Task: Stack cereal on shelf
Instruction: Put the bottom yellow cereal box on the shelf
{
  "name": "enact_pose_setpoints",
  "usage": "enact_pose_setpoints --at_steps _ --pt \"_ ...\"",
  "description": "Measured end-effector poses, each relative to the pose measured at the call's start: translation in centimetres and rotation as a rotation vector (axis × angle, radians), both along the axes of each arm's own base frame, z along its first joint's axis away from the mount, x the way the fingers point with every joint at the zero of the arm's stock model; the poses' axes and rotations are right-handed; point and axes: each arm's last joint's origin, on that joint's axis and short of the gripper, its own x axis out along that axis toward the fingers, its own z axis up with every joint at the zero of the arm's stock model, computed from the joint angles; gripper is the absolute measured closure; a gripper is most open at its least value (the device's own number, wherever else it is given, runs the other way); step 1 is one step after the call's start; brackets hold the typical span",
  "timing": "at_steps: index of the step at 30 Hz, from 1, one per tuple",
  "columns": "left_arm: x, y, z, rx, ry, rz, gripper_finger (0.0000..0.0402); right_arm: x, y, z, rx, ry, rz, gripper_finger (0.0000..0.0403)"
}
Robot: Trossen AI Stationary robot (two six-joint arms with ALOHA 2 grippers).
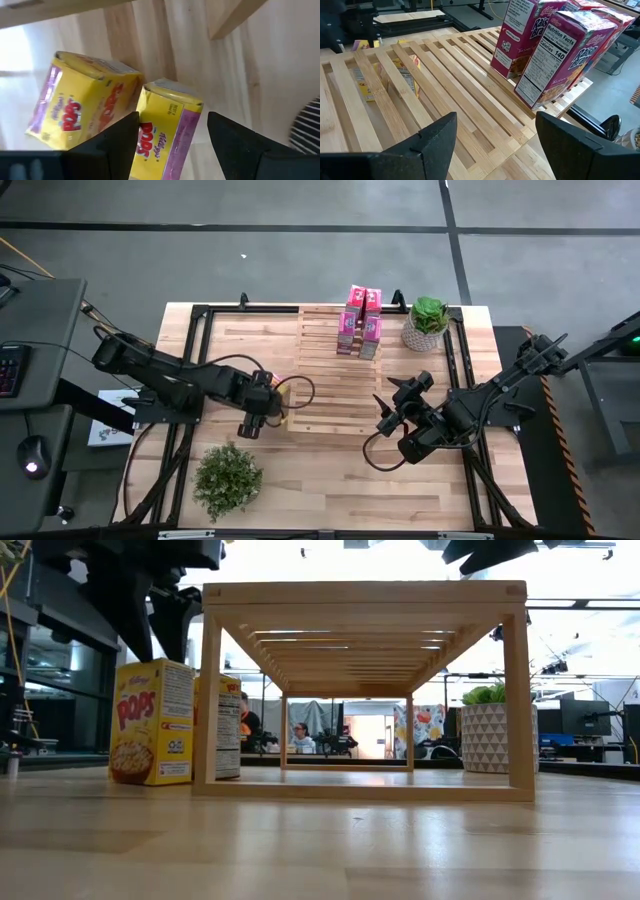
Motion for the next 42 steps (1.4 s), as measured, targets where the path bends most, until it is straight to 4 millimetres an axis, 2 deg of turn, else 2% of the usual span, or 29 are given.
enact_pose_setpoints --at_steps 8,15,42 --pt "0.04 0.43 0.03 0.000 0.005 0.007 0.0176 0.00 -0.01 0.01 -0.003 -0.002 -0.001 0.0139" --pt "-0.50 0.48 -0.19 -0.008 0.076 0.008 0.0176 0.00 0.00 0.01 -0.002 -0.002 -0.001 0.0139" --pt "-0.65 0.54 -0.65 -0.003 0.089 0.029 0.0176 0.03 0.02 0.01 0.004 -0.004 0.000 0.0139"
